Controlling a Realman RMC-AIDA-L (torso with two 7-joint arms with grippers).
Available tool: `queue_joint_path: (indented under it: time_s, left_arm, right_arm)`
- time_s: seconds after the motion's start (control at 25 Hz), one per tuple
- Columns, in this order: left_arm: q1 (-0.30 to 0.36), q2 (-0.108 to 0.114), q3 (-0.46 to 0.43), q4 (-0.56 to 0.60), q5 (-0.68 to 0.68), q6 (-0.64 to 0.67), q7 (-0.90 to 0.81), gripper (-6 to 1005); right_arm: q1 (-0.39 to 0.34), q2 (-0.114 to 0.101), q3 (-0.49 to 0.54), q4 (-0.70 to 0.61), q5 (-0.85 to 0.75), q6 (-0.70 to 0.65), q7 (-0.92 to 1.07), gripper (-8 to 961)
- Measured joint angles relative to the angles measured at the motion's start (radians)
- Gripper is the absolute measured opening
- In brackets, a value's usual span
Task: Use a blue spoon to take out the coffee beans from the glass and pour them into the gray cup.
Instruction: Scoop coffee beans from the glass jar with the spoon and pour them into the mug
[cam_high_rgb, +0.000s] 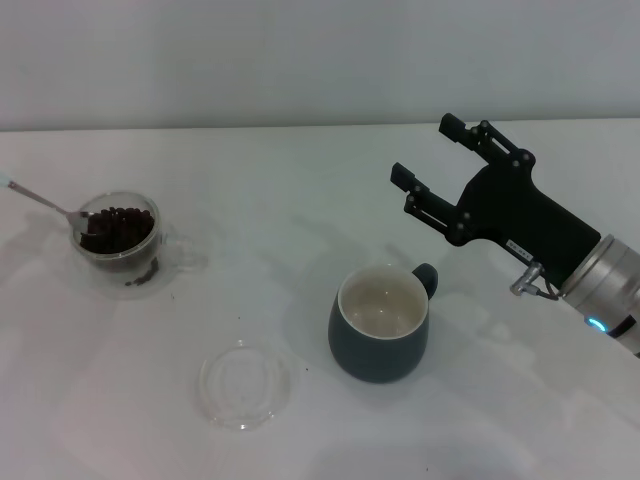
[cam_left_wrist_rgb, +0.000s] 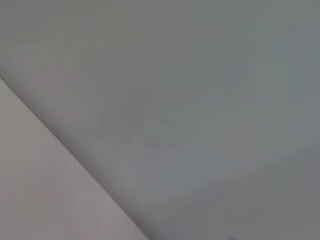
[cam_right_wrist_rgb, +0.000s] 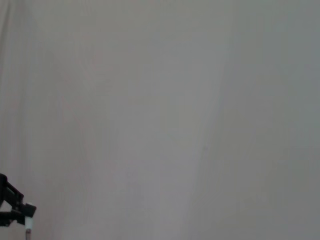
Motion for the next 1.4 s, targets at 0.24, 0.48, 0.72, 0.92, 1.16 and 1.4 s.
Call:
queue_joint_path:
  time_s: [0.24, 0.48, 0.72, 0.92, 1.16, 1.4]
  left_arm:
    - [0.021, 0.001, 0.0, -0.002, -0.05, 0.055, 0.0, 132]
    - [0.018, 0.0, 0.0, 0.003, -0.059, 0.114, 0.006, 132]
    - [-0.006, -0.001, 0.002, 0.004, -0.057, 0.161, 0.007, 132]
    - [-0.051, -0.008, 0.011, -0.003, -0.042, 0.207, -0.007, 132]
    - [-0.117, -0.023, 0.027, -0.011, -0.001, 0.239, -0.045, 132]
    - [-0.175, -0.034, 0.073, -0.027, 0.007, 0.256, -0.07, 131]
  right_arm:
    - [0.012, -0.001, 0.0, 0.0, 0.0, 0.008, -0.001, 799]
    - [0.011, -0.001, 0.042, 0.0, -0.002, 0.011, -0.005, 799]
    - [0.003, 0.001, 0.113, 0.0, 0.0, 0.015, -0.004, 799]
    - [0.001, 0.002, 0.173, 0.0, 0.0, 0.023, 0.0, 799]
    - [0.002, 0.002, 0.234, 0.0, -0.001, 0.052, -0.005, 799]
    - [0.002, 0.002, 0.254, 0.0, -0.001, 0.064, -0.006, 799]
